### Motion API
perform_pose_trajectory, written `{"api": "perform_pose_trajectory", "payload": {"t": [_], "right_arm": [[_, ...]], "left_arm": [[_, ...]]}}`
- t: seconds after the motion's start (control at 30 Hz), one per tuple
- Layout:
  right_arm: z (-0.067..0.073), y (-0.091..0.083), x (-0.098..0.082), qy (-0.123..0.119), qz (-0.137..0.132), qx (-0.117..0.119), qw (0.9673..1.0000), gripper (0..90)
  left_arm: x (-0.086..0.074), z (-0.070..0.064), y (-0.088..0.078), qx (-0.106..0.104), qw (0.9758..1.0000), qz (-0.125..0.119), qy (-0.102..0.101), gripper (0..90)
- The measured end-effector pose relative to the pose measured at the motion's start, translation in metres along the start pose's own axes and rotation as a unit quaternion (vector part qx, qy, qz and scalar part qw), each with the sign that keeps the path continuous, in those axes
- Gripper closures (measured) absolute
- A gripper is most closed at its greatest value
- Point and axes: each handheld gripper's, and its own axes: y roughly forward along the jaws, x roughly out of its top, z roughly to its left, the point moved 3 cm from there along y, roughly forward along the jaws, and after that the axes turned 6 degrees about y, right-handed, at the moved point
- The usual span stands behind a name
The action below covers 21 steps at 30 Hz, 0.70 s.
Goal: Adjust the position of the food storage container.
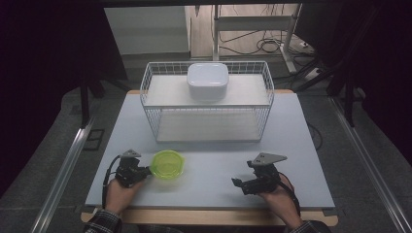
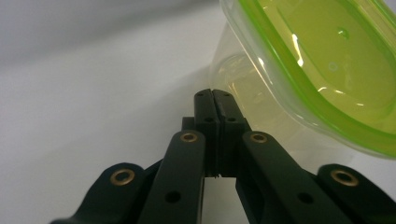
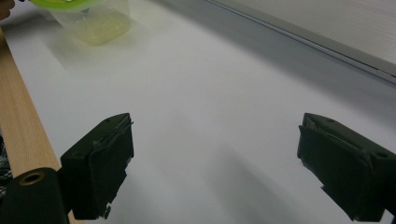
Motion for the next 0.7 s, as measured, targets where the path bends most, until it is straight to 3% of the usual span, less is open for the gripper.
{"api": "perform_pose_trajectory", "payload": {"t": [0.3,0.7], "right_arm": [[0.0,0.001,-0.001,-0.002,0.004,0.0,1.0,11.1],[-0.001,0.001,-0.001,0.001,0.007,0.0,1.0,12.0]], "left_arm": [[0.008,-0.024,0.016,-0.021,0.9993,0.006,0.032,89.2],[0.019,-0.052,0.033,-0.044,0.9962,0.01,0.075,89.0]]}}
